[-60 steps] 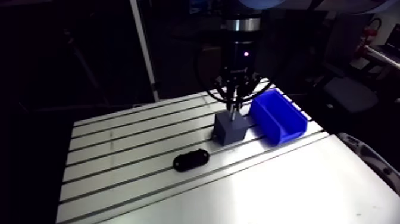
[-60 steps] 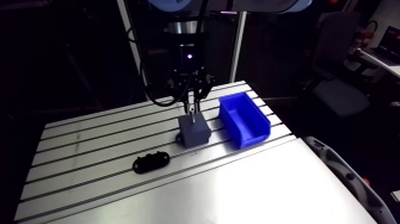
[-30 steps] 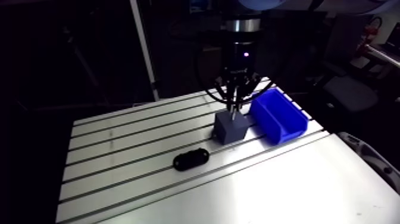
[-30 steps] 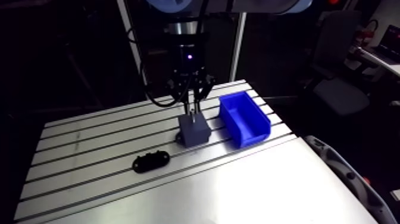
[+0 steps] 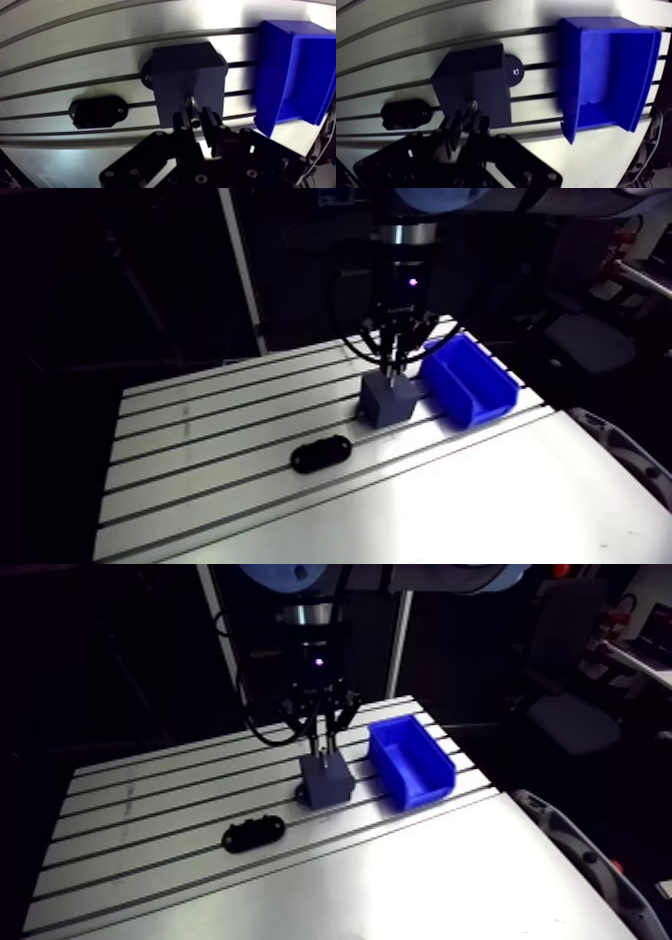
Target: Pick up the M10 bolt and insert it into the hole until fully seated.
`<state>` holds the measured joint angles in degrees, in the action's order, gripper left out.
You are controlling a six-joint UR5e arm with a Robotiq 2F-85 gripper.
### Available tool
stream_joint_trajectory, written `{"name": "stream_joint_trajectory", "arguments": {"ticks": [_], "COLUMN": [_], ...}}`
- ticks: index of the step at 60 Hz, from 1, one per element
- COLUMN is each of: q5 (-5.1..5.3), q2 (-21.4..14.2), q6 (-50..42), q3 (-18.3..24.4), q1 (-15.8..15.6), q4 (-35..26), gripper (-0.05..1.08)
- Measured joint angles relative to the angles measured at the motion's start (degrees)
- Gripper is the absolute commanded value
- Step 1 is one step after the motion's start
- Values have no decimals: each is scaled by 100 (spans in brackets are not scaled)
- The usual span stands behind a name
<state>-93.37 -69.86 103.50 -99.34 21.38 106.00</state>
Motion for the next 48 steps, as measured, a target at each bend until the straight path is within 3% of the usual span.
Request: {"name": "stream_joint_trajectory", "arguments": {"ticks": [27, 48], "q5": [23, 58], "q2": [-94, -498], "q6": [22, 24], "q3": [69, 421], "q1": [6, -128], "q4": [130, -372], "gripper": [0, 0]}}
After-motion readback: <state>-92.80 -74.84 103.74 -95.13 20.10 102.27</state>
